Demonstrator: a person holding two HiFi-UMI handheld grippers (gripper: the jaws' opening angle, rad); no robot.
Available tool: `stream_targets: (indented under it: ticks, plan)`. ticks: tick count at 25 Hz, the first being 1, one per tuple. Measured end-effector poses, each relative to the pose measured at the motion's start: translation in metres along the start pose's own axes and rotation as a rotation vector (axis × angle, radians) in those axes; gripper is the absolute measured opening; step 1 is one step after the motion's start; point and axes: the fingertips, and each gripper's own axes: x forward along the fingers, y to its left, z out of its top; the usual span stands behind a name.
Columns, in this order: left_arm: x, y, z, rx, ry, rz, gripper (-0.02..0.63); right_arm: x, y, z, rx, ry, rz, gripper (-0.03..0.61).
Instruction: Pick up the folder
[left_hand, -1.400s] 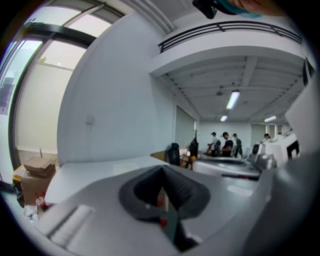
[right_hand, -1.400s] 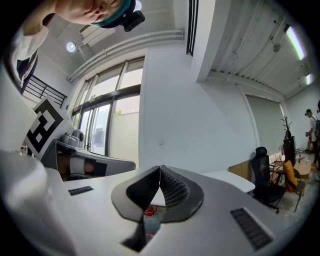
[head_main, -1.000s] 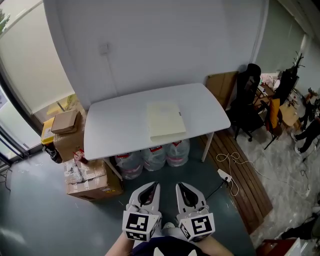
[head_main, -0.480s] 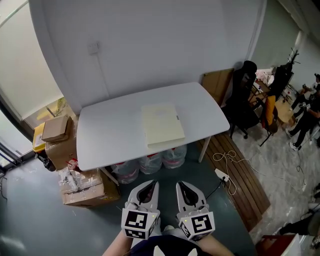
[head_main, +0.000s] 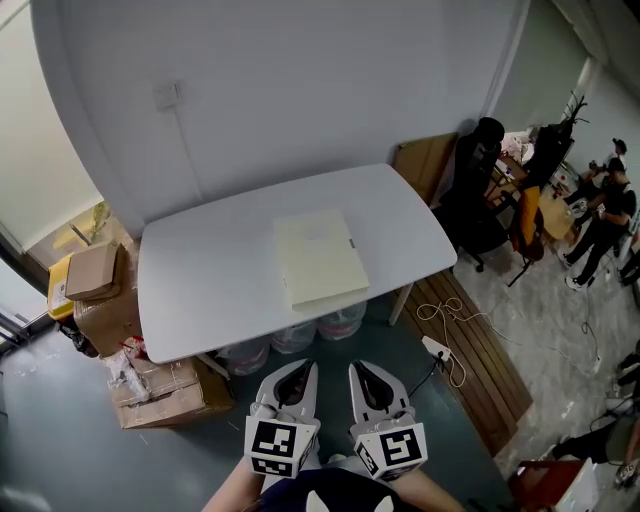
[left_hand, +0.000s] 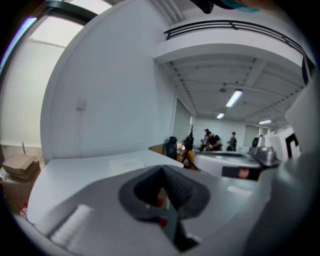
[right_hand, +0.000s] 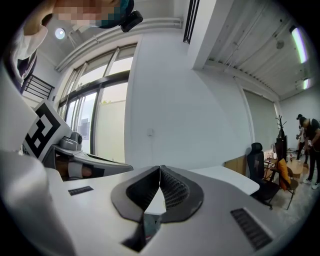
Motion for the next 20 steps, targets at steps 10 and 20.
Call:
stream_targets:
  ticks: [10,20]
  plan:
    - [0.012,0.041,0.001,0.002,0.013,-0.041,0.005,0.040,0.017,-0.006,0.003,0.011,-0.010,0.009]
    - [0.024,0.058,-0.003,0.009,0.028,-0.089,0.005,0.059,0.025,-0.011,0.001,0.020,-0.039,0.009]
